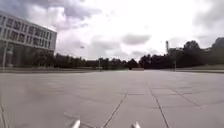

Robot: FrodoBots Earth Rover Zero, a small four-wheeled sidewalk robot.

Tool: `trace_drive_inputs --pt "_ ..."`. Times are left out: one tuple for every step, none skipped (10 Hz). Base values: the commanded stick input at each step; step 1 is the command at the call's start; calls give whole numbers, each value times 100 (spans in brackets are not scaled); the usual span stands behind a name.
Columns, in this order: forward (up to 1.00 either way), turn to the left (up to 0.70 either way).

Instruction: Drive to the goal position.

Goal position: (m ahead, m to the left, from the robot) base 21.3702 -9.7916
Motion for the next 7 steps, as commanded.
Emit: trace_drive_inputs --pt "70 0" --pt "70 0" --pt "70 0" --pt "70 0" --pt "70 0" --pt "70 0" --pt "70 0"
